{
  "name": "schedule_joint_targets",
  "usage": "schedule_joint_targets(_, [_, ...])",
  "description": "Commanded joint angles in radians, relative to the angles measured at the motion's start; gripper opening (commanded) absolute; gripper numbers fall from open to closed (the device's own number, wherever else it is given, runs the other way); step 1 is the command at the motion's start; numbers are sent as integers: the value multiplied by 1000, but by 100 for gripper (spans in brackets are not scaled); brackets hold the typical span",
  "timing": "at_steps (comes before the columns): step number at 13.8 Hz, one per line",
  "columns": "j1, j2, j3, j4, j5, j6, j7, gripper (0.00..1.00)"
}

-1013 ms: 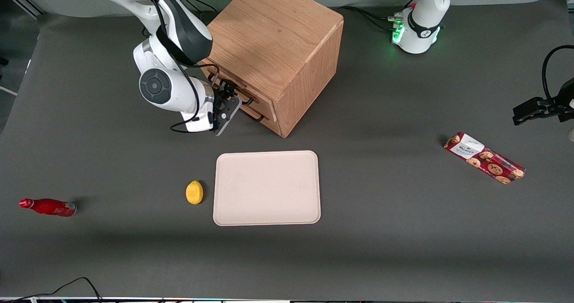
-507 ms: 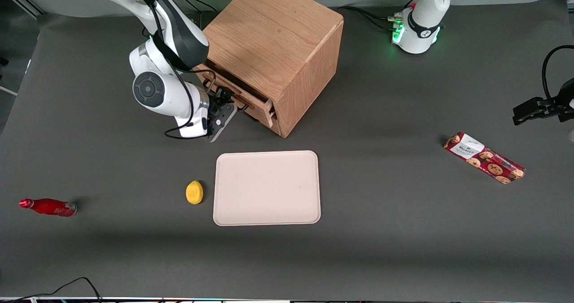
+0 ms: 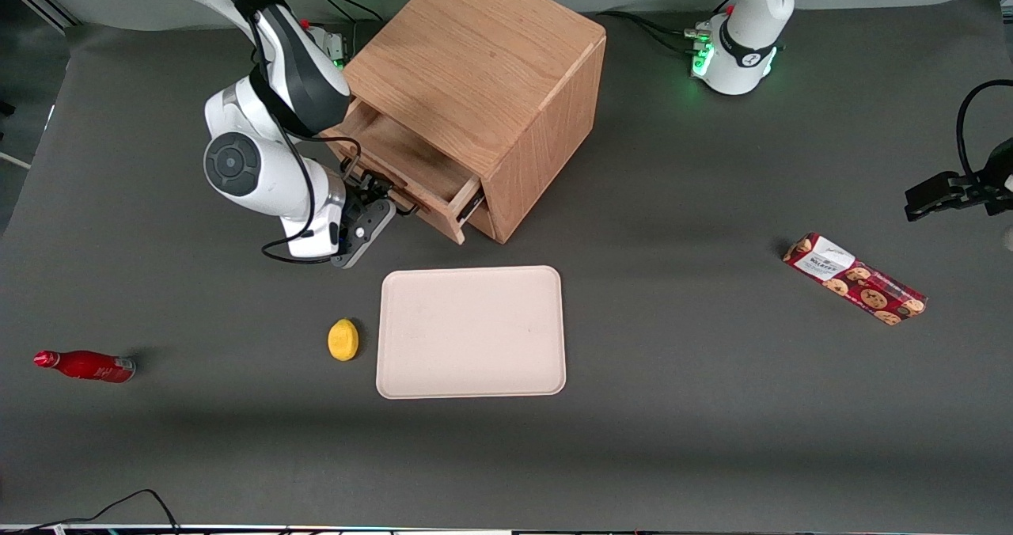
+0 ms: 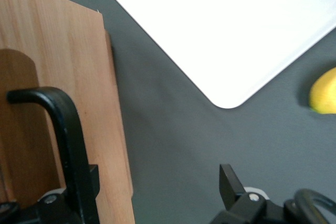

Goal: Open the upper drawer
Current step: 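Pull the handle with the right gripper, sliding the drawer out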

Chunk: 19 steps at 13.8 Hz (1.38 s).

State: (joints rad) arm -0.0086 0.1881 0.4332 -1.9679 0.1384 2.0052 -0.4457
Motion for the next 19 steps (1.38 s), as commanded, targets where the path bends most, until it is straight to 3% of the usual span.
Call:
schedule_joint_targets(1, [2,19,-28,1,-43,18,-25,100])
schedule_joint_targets(5, [2,30,-47,14,-85,21,-31,100])
schedule_joint_targets(19, [4,77,-171,101,-97,26,-168,100])
